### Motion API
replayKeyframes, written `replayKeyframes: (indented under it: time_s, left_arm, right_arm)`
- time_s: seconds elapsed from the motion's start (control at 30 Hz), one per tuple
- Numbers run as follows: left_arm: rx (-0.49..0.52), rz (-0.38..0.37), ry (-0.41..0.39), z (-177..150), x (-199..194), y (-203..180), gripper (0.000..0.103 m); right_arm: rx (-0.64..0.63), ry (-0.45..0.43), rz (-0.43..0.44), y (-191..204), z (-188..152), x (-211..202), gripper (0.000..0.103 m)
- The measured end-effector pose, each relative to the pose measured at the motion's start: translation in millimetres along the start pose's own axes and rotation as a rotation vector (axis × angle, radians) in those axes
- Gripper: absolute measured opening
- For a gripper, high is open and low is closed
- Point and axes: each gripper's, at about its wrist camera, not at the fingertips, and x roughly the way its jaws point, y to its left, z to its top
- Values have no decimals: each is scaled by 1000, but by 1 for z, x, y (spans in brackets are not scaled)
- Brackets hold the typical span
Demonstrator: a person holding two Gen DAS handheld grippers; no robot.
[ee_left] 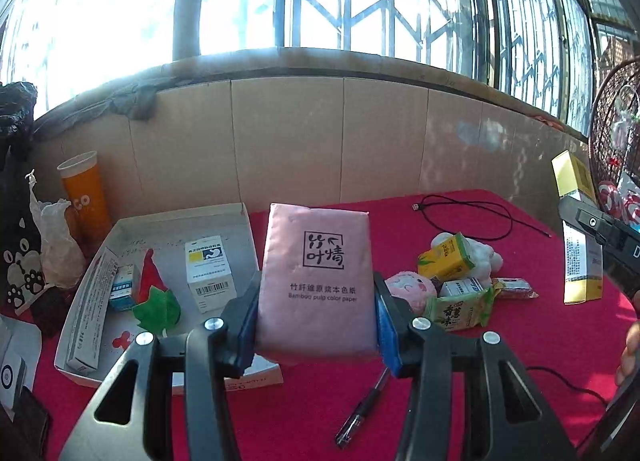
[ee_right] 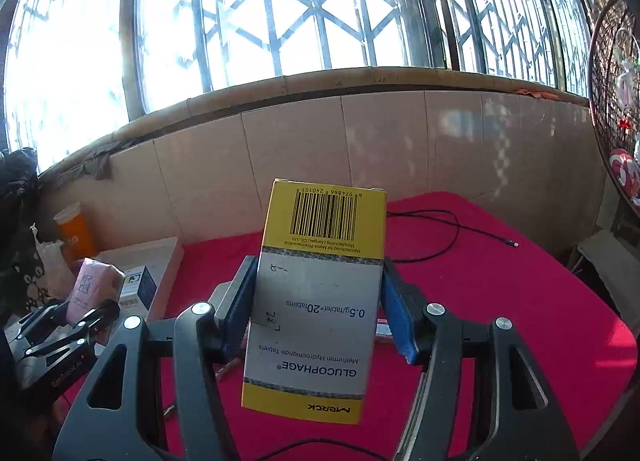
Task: Organize objects
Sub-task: 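Lift and carry both held items toward the white tray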
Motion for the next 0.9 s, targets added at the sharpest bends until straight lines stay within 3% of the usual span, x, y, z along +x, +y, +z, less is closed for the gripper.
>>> replayKeyframes:
  time_s: [0.9]
  left_arm:
    - [-127, 62, -8, 2, -2, 56, 49]
  right_arm:
    - [-124, 33, 80, 58, 3, 9, 59]
